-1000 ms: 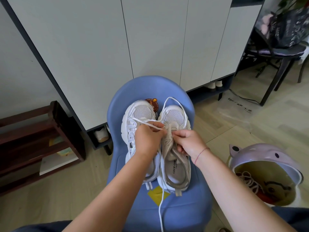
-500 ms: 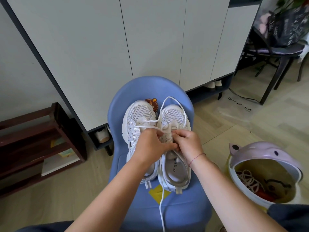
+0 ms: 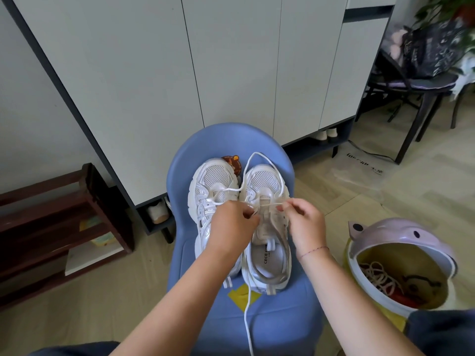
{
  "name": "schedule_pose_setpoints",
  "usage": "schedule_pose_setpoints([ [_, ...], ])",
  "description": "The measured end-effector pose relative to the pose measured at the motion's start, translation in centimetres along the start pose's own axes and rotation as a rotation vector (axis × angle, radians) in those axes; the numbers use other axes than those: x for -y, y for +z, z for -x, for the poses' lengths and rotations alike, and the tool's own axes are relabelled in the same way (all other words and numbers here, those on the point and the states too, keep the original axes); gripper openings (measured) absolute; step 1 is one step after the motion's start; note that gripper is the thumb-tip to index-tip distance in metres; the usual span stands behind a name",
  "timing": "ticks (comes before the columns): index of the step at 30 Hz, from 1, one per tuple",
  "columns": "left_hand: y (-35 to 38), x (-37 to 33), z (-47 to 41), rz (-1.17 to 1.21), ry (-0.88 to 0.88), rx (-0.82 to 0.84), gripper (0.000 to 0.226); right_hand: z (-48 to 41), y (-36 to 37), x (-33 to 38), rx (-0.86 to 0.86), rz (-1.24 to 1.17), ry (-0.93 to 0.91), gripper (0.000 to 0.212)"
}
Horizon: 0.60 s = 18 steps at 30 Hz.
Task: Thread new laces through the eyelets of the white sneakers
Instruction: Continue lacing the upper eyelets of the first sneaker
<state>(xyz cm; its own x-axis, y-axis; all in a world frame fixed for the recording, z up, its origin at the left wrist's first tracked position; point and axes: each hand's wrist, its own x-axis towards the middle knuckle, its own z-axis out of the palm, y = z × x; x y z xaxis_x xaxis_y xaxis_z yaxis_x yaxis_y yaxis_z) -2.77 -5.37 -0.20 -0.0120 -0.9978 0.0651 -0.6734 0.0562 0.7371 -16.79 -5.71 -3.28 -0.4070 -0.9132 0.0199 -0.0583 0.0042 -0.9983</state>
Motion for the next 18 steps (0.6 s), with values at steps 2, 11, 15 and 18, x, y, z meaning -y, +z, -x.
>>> schedule_pose_setpoints([
  [2,0.1,-0.9,1.5,0.056,0.018,-0.032,0.021,1.3,-2.8,0.7,-0.065,-0.049,0.0,0.017],
  [11,0.7,0.1,1.2,0.021,0.042,-0.125,0.024,2.1,-9.9,-1.7,-0.253,-0.187,0.375,0.021],
  [15,0.8,0.0,1.4,0.028,0.05,-0.129,0.024,2.2,-8.6,-1.7,-0.102,0.302,0.257,0.023],
  [18,0.7,0.0,1.5,0.033,0.056,-0.118,0.025,1.7,-6.2,0.7,-0.096,0.513,-0.019,0.037],
])
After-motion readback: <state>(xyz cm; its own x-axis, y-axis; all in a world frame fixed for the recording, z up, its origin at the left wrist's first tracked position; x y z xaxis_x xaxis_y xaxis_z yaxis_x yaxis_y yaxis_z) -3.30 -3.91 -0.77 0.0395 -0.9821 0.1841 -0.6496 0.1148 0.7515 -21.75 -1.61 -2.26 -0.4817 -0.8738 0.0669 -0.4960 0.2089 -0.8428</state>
